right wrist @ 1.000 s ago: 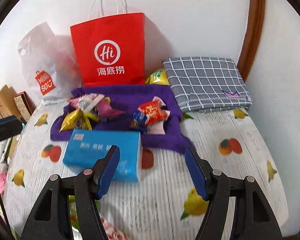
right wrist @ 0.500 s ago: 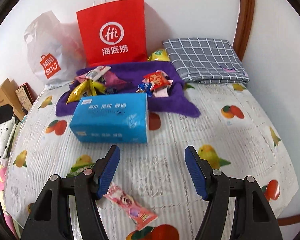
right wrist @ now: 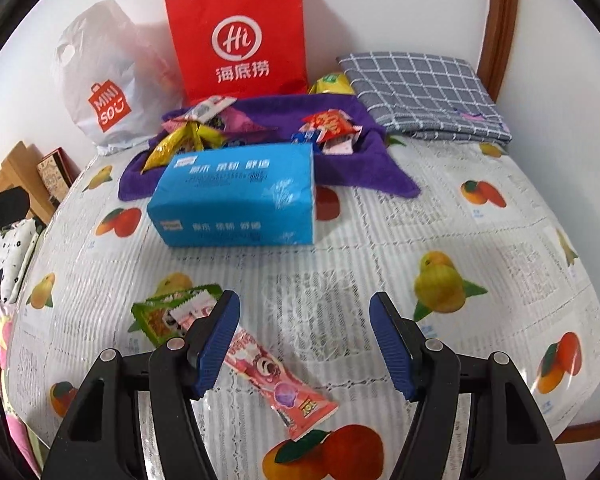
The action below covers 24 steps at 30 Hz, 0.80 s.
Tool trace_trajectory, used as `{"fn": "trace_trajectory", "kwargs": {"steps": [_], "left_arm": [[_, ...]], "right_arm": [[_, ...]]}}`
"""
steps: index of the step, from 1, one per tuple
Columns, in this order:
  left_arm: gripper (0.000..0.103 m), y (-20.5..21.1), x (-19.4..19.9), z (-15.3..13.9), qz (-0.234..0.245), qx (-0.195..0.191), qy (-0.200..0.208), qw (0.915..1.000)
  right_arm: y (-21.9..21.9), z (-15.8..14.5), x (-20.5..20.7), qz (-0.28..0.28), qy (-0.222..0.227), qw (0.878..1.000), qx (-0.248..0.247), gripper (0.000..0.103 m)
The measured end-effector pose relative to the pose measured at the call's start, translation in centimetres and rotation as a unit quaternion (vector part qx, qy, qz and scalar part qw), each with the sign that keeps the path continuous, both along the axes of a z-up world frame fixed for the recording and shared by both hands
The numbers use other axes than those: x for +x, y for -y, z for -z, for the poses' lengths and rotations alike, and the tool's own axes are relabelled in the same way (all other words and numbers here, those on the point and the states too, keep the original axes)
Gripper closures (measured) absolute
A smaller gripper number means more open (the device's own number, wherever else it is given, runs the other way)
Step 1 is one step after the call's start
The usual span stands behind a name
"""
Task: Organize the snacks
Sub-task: 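Move the right tool to the pink stick snack while the left tool approaches the green triangular bag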
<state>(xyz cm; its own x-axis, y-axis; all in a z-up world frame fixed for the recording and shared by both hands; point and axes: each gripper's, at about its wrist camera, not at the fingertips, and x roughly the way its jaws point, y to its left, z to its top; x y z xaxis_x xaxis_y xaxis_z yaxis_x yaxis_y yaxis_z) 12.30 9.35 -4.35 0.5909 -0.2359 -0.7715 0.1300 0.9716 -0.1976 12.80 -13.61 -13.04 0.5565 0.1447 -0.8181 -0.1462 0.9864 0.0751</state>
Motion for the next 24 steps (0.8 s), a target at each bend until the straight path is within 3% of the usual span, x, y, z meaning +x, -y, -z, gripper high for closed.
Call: {"fn": "trace_trajectory", "kwargs": {"steps": [16,24], "left_arm": [[0.024,0.3,1.0,1.7,0.008,-0.009,-0.021,0.9997],[0.024,-0.1,1.6,2.2,0.002,-0.015,-0.029,0.9995]], "right_arm": [[-0.1,4.3,0.4,-0.023,-0.054,0.998,0.022,0.036],[0.5,3.7,0.5,-0.021,-0.052,0.998,0.041,0.036]]}}
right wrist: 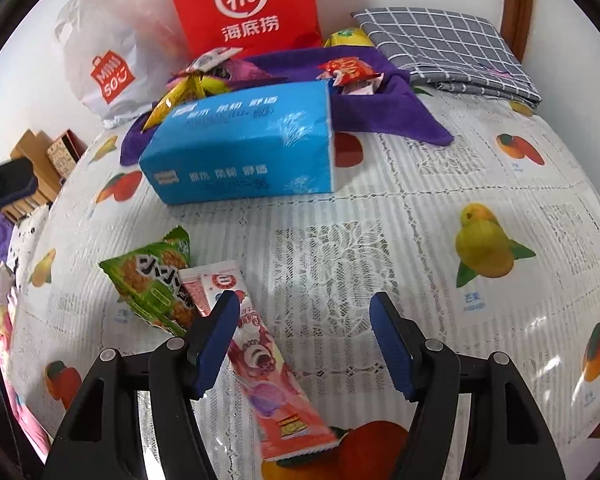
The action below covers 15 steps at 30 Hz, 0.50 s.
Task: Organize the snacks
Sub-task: 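Move the right tool to the pink stick snack while the left tool approaches the green triangular bag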
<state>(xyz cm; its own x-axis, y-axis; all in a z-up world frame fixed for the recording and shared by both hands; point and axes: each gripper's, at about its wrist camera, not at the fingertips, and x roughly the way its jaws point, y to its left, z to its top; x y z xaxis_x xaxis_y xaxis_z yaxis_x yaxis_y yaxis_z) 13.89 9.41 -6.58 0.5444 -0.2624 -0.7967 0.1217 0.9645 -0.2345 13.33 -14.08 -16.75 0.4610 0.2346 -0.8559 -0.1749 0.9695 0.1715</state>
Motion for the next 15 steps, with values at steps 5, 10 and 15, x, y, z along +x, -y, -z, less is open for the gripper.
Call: {"fn": "trace_trajectory", "kwargs": {"steps": [5,10,15], "left_arm": [[0.024,0.2,0.2,0.2,0.001,-0.002,-0.003,1.0],[0.024,0.4,0.3,0.4,0.004,-0.002,-0.007,1.0],[0.024,0.6,0.3,0.5,0.004,-0.005,-0.007,1.0]], "right_arm": [[-0.5,-0.7,-1.0,-0.028,0.005,1.0,0.011,0.036],[-0.4,-1.9,-2.5,-0.049,0.024,0.998,0.023,0.036],[-1.4,-1.8,-3.8,-0.092,0.03,0.995,0.021,0.036]]}}
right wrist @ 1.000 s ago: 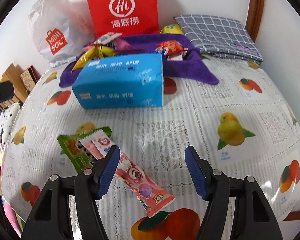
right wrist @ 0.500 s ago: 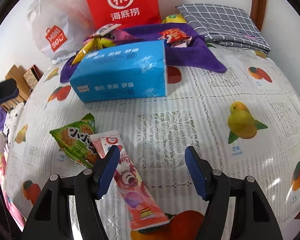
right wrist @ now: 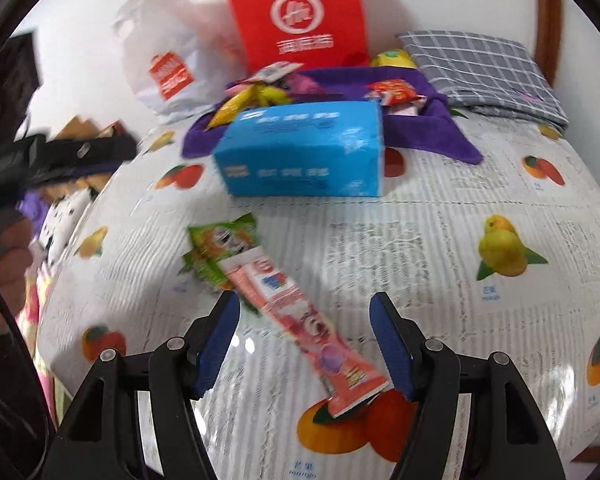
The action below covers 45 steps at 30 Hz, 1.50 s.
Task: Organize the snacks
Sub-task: 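Move the right tool to the pink stick snack while the left tool approaches the green triangular bag, then grasp the pink stick snack with the right tool while the left tool grasps the green triangular bag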
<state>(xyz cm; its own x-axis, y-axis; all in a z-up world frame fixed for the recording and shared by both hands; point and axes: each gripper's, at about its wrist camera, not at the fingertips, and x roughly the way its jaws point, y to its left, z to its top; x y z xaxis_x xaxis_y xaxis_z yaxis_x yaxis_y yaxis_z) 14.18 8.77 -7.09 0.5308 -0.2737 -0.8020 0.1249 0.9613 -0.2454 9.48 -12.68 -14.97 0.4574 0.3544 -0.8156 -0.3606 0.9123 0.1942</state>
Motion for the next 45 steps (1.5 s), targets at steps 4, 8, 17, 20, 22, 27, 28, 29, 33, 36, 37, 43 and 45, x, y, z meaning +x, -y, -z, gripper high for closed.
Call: {"fn": "trace_trajectory", "kwargs": {"steps": [4,8,17,20,22,27,28,29,33,36,37,43,45], "left_arm": [[0.024,0.4,-0.1,0.3,0.001,0.002,-0.002,1.0],[0.024,0.6,-0.2,0.7,0.002,0.007,-0.006,1.0],[0.024,1.1,-0.2,2.1,0.004,0.007,-0.022,0.9997],[0.024,1.5,-0.3,2.9,0.005,0.005,-0.027,0.9996],[0.023,1.8,-0.3,3.6,0.009,-0.005,-0.035,0.9993],[0.023,2.8,-0.7,5.2,0.029,-0.041,-0.048,0.9976],[0.023,3.0,-0.9,5.3,0.029,-0.046,-0.047,0.9974],[0.023,3.2,-1.0,5.4,0.03,-0.05,-0.046,0.9972],[0.023,4.2,-1.1,6.2,0.033,-0.049,-0.048,0.9971],[0.023,5.1,-1.0,6.9,0.038,-0.037,-0.054,0.9971],[0.023,5.5,-0.9,7.2,0.039,-0.029,-0.055,0.9973],[0.022,7.2,-0.2,9.0,0.026,0.01,-0.067,0.9974],[0.022,7.8,0.0,8.9,0.021,0.029,-0.059,0.9976]], "right_arm": [[-1.1,1.8,0.0,-0.015,-0.012,0.999,-0.03,0.037],[-1.5,3.2,0.0,-0.001,0.01,0.998,-0.059,0.063],[2.4,3.3,1.4,0.064,0.017,0.997,-0.048,0.081],[3.7,3.5,2.0,0.088,0.016,0.995,-0.05,0.081],[4.2,3.5,2.3,0.096,0.015,0.994,-0.042,0.081],[4.7,3.8,2.8,0.101,0.025,0.994,-0.035,0.081],[4.8,3.9,3.0,0.102,0.027,0.994,-0.033,0.081],[4.9,3.9,3.0,0.102,0.028,0.994,-0.032,0.081],[5.1,4.1,3.2,0.099,0.034,0.994,-0.027,0.081],[5.2,4.2,3.1,0.096,0.041,0.994,-0.022,0.081],[5.3,4.2,3.1,0.096,0.043,0.994,-0.019,0.081],[5.5,4.3,3.1,0.094,0.044,0.995,-0.009,0.08],[5.6,4.4,3.1,0.094,0.044,0.995,-0.006,0.08]]}}
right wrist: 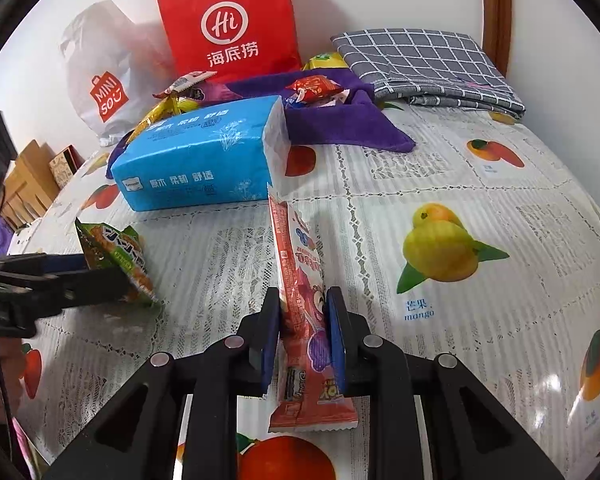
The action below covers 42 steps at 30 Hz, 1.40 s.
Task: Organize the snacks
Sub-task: 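Grasp the pink stick snack with the right tool while the left tool grasps the green triangular bag, then carry the pink stick with the right tool while the left tool carries the green bag over the towel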
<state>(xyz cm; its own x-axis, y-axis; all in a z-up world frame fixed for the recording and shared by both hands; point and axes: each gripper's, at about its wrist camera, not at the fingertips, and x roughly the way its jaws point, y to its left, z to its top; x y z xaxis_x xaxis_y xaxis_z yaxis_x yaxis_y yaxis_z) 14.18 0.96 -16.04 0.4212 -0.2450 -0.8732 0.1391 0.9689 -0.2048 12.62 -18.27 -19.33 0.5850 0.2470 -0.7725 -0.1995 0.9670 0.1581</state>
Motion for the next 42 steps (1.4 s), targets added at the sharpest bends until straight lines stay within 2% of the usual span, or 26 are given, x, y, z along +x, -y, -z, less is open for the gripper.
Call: {"fn": "trace_trajectory", "kwargs": {"steps": [5,8,12,21,26,31,42], "left_arm": [[0.024,0.7,0.5,0.3,-0.014,0.018,0.011,0.9997],[0.039,0.9,0.4,0.2,-0.013,0.018,0.022,0.9995],[0.047,0.2,0.3,0.0,-0.021,-0.007,0.022,0.9995],[0.047,-1.1,-1.0,-1.6,-0.032,-0.027,0.036,0.9985],[0.047,-1.6,-1.4,-2.7,-0.035,-0.024,0.042,0.9982],[0.047,-2.6,-1.6,-5.1,-0.039,-0.028,0.059,0.9971],[0.047,-4.6,-0.1,-9.6,-0.058,-0.031,0.09,0.9937]], "right_arm": [[0.1,0.0,0.0,-0.003,0.001,1.0,0.002,0.08],[0.1,0.1,0.0,-0.003,0.001,1.0,0.002,0.08],[0.0,0.0,0.0,-0.005,0.003,1.0,-0.003,0.08],[-0.7,-0.5,-0.1,-0.004,-0.002,1.0,-0.026,0.081],[-1.2,-1.8,-0.7,-0.015,0.005,0.999,-0.028,0.082],[-1.7,-4.1,-0.4,-0.017,0.017,1.0,-0.014,0.082],[-3.3,-10.1,2.1,-0.02,0.054,0.998,-0.024,0.082]]}}
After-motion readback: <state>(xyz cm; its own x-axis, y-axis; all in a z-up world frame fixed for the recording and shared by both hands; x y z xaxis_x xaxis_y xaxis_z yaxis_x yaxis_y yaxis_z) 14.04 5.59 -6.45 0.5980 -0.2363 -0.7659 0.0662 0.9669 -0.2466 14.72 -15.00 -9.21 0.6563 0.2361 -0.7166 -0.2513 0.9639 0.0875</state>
